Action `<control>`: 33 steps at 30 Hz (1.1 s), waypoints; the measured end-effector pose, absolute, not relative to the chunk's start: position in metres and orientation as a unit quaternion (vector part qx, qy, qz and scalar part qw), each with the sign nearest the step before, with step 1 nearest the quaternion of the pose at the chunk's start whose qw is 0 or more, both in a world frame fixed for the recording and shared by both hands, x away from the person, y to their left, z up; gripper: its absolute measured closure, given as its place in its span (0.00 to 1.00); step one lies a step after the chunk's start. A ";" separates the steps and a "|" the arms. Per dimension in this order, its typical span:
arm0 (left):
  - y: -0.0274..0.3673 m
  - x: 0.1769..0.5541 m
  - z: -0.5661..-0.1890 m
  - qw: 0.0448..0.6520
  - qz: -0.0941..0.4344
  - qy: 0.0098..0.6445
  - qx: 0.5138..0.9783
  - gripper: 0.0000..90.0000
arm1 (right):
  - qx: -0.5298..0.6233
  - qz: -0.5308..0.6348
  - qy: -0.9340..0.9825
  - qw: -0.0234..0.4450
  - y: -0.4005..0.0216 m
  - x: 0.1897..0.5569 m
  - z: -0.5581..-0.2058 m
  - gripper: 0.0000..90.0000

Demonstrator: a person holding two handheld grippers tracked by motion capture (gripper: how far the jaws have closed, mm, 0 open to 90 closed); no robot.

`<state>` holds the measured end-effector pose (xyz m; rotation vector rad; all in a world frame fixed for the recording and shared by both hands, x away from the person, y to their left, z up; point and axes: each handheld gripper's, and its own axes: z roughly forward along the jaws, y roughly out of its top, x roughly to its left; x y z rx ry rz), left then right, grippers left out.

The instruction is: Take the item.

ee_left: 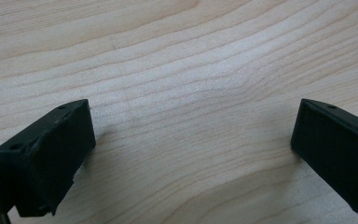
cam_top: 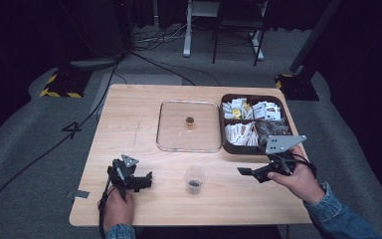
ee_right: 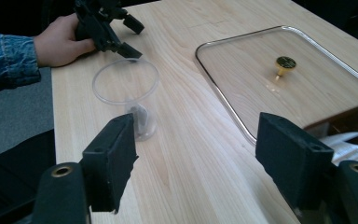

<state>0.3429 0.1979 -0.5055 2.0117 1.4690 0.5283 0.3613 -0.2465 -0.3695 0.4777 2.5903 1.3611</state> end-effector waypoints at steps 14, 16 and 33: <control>0.198 0.343 -0.506 0.294 0.198 0.552 0.755 0.00 | 0.208 0.445 0.865 0.104 -0.286 0.361 -0.390 0.27; 0.198 0.343 -0.506 0.294 0.198 0.552 0.755 0.00 | 0.213 0.439 0.866 0.112 -0.289 0.362 -0.395 0.27; 0.198 0.343 -0.506 0.293 0.198 0.552 0.755 0.00 | 0.256 0.421 0.864 0.100 -0.304 0.369 -0.448 0.28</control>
